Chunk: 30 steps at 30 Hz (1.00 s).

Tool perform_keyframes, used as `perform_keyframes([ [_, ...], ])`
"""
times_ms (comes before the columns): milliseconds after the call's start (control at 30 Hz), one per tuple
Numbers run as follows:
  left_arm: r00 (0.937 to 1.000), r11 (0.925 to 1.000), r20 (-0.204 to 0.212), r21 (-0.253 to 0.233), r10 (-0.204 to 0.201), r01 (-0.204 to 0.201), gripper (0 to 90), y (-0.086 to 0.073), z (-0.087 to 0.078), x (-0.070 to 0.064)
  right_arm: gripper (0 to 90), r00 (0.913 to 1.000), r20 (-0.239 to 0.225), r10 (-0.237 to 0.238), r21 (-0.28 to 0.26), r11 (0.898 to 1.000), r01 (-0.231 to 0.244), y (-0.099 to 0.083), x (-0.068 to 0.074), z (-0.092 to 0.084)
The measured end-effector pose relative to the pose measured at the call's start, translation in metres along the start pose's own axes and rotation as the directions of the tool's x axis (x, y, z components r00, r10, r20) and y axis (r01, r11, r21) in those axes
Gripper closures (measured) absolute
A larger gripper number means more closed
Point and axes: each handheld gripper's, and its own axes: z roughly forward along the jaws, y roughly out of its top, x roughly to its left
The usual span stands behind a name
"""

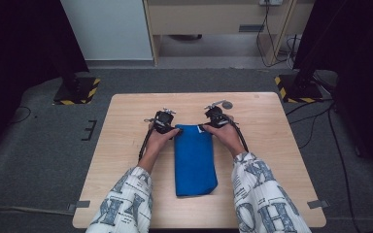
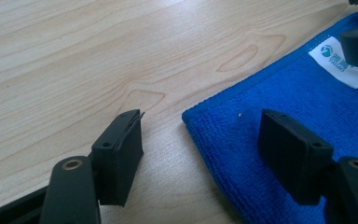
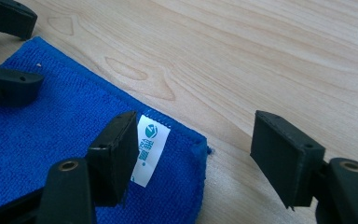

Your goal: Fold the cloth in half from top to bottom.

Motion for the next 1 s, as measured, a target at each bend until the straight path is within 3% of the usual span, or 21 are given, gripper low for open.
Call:
perform_keyframes([
  [333, 0.9999, 0.9999, -0.007, 0.007, 0.015, -0.015, 31.3, 0.0003, 0.0004, -0.0028, 32.1, 0.9997, 0.002, -0.026, 0.022, 0.999, 0.026, -0.0019, 0.0034, 0.0048],
  [733, 0.9999, 0.9999, -0.003, -0.004, 0.011, -0.011, 31.8, -0.0010, 0.0004, -0.0035, 32.7, 0.9998, -0.001, -0.019, 0.029, 0.999, 0.019, -0.0040, 0.0032, 0.0070],
  [867, 0.9999, 0.9998, -0.006, -0.013, 0.014, -0.014, 32.8, -0.0027, 0.0001, -0.0040, 36.8, 0.9998, -0.012, -0.014, 0.025, 1.000, 0.014, -0.0044, 0.0036, 0.0071],
  [1000, 0.9998, 0.9996, 0.001, -0.021, 0.020, -0.020, 38.2, -0.0034, -0.0006, -0.0048, 49.7, 0.9989, -0.041, -0.023, 0.024, 0.999, 0.024, -0.0052, 0.0062, 0.0049],
])
